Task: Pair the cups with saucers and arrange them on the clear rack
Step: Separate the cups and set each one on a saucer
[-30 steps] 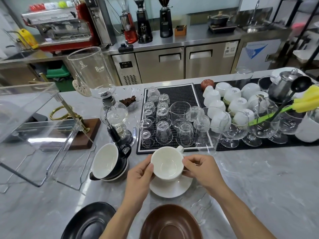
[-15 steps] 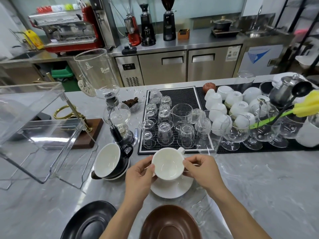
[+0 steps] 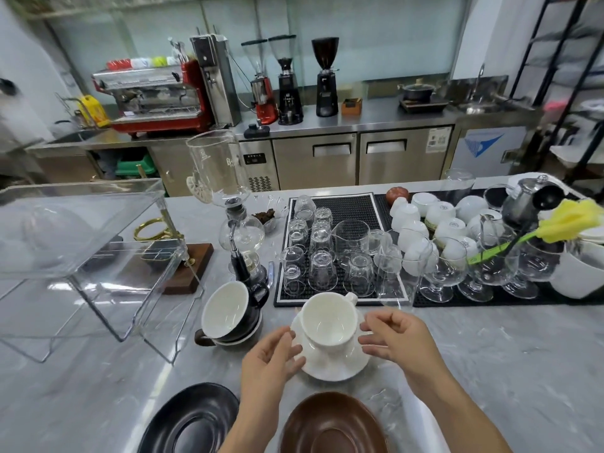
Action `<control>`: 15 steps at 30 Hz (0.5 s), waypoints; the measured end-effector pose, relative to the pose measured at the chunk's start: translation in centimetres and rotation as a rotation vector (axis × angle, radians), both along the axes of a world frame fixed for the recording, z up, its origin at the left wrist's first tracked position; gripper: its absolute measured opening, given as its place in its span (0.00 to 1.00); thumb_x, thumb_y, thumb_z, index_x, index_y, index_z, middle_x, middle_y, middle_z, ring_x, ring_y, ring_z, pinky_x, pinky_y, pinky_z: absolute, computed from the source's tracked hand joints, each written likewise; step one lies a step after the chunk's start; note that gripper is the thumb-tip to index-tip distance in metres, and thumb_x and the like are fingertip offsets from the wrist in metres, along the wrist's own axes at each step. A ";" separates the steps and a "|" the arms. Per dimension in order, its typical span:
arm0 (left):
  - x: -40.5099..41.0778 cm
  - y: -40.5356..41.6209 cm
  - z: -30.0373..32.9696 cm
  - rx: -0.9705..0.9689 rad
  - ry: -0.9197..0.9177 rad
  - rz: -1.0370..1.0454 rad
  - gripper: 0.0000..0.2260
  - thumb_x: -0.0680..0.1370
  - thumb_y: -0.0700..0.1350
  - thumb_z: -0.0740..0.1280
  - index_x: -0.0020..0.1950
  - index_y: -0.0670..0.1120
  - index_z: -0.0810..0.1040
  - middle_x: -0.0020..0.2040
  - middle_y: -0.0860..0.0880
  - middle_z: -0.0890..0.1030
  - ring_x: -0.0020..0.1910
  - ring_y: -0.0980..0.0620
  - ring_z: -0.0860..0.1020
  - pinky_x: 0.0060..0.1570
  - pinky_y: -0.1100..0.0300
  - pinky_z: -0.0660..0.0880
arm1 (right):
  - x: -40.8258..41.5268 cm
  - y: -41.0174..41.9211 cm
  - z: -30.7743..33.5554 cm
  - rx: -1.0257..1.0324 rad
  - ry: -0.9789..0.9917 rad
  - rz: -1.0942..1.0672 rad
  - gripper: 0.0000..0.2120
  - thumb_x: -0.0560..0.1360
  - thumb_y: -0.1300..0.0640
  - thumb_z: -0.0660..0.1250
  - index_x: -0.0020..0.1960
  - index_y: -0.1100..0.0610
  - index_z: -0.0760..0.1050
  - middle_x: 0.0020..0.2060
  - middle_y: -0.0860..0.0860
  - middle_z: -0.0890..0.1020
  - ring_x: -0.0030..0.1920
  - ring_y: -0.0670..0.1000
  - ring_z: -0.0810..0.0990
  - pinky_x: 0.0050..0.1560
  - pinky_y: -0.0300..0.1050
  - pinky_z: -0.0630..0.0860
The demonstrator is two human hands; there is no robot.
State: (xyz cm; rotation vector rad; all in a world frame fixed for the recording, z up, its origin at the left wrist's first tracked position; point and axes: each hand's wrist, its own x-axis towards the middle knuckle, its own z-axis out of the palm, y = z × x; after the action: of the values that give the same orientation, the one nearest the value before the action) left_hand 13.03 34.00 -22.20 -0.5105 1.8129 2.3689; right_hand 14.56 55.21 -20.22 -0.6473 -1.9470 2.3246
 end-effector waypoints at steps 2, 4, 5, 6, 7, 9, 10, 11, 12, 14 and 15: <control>0.6 -0.5 0.5 0.050 -0.001 0.024 0.05 0.81 0.39 0.68 0.51 0.41 0.84 0.49 0.43 0.87 0.47 0.44 0.85 0.38 0.59 0.85 | 0.6 -0.9 0.8 -0.048 0.012 0.021 0.04 0.78 0.63 0.69 0.48 0.63 0.81 0.40 0.58 0.86 0.37 0.55 0.85 0.40 0.47 0.85; 0.9 -1.1 1.0 0.092 0.002 0.034 0.08 0.82 0.41 0.67 0.50 0.42 0.85 0.47 0.44 0.89 0.47 0.43 0.86 0.40 0.57 0.85 | 1.0 -1.9 1.5 -0.075 0.028 0.039 0.04 0.78 0.63 0.69 0.50 0.64 0.81 0.41 0.59 0.86 0.37 0.55 0.85 0.39 0.46 0.85; 1.1 -1.5 1.1 0.111 0.000 0.038 0.08 0.82 0.42 0.66 0.50 0.42 0.85 0.47 0.44 0.89 0.47 0.43 0.87 0.41 0.56 0.85 | 1.2 -2.4 1.9 -0.082 0.034 0.052 0.04 0.78 0.64 0.69 0.51 0.65 0.80 0.42 0.59 0.86 0.37 0.56 0.85 0.39 0.47 0.84; 1.3 -1.8 1.4 0.131 -0.004 0.043 0.09 0.82 0.43 0.66 0.51 0.41 0.85 0.47 0.44 0.89 0.47 0.43 0.87 0.41 0.55 0.85 | 1.4 -2.9 2.2 -0.084 0.038 0.069 0.05 0.78 0.65 0.68 0.51 0.65 0.80 0.42 0.59 0.86 0.38 0.56 0.85 0.40 0.47 0.84; 1.5 -2.3 1.5 0.150 -0.002 0.049 0.09 0.83 0.43 0.65 0.51 0.41 0.85 0.47 0.44 0.89 0.46 0.43 0.88 0.40 0.55 0.85 | 1.5 -3.4 2.5 -0.081 0.041 0.088 0.05 0.78 0.65 0.68 0.52 0.65 0.80 0.42 0.60 0.86 0.38 0.56 0.85 0.41 0.48 0.84; 2.0 -3.1 1.9 0.175 0.010 0.058 0.11 0.83 0.43 0.64 0.53 0.40 0.84 0.48 0.44 0.89 0.46 0.43 0.88 0.38 0.56 0.85 | 1.7 -4.4 3.0 -0.067 0.047 0.121 0.05 0.78 0.65 0.68 0.53 0.64 0.80 0.43 0.60 0.87 0.38 0.56 0.85 0.42 0.49 0.83; 2.3 -3.6 2.0 0.181 0.013 0.069 0.11 0.83 0.44 0.64 0.53 0.40 0.84 0.48 0.44 0.89 0.46 0.43 0.88 0.39 0.56 0.85 | 1.7 -5.1 3.3 -0.057 0.046 0.137 0.05 0.78 0.65 0.67 0.53 0.64 0.80 0.44 0.60 0.86 0.38 0.56 0.85 0.43 0.49 0.83; 2.4 -4.2 2.1 0.177 0.020 0.082 0.11 0.82 0.45 0.65 0.53 0.40 0.85 0.49 0.44 0.89 0.46 0.43 0.88 0.39 0.56 0.85 | 1.7 -5.7 3.4 -0.049 0.046 0.148 0.05 0.78 0.65 0.67 0.53 0.64 0.80 0.44 0.60 0.86 0.38 0.56 0.85 0.43 0.49 0.83; 2.6 -4.8 2.2 0.172 0.032 0.088 0.11 0.80 0.46 0.67 0.52 0.41 0.85 0.49 0.44 0.89 0.46 0.42 0.88 0.39 0.55 0.85 | 1.6 -6.4 3.5 -0.043 0.046 0.159 0.05 0.78 0.66 0.67 0.53 0.64 0.80 0.44 0.60 0.86 0.38 0.55 0.85 0.42 0.48 0.83; 2.8 -6.2 2.4 0.147 0.056 0.095 0.10 0.76 0.46 0.71 0.52 0.41 0.85 0.49 0.44 0.88 0.45 0.43 0.88 0.39 0.55 0.85 | 1.5 -7.8 3.8 -0.032 0.045 0.189 0.05 0.78 0.66 0.67 0.53 0.64 0.79 0.45 0.61 0.86 0.38 0.55 0.84 0.41 0.47 0.83; 2.7 -7.1 2.3 0.146 0.057 0.110 0.09 0.77 0.45 0.70 0.52 0.41 0.85 0.49 0.43 0.88 0.44 0.43 0.88 0.39 0.55 0.85 | 1.2 -8.7 3.8 -0.026 0.043 0.203 0.05 0.78 0.67 0.67 0.53 0.64 0.79 0.45 0.61 0.86 0.38 0.55 0.83 0.40 0.46 0.82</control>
State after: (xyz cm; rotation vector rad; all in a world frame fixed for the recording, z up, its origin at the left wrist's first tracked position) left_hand 15.72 26.94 -19.95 -0.5441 1.6571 2.5900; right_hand 15.78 46.48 -16.40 -0.4149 -2.0558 2.4583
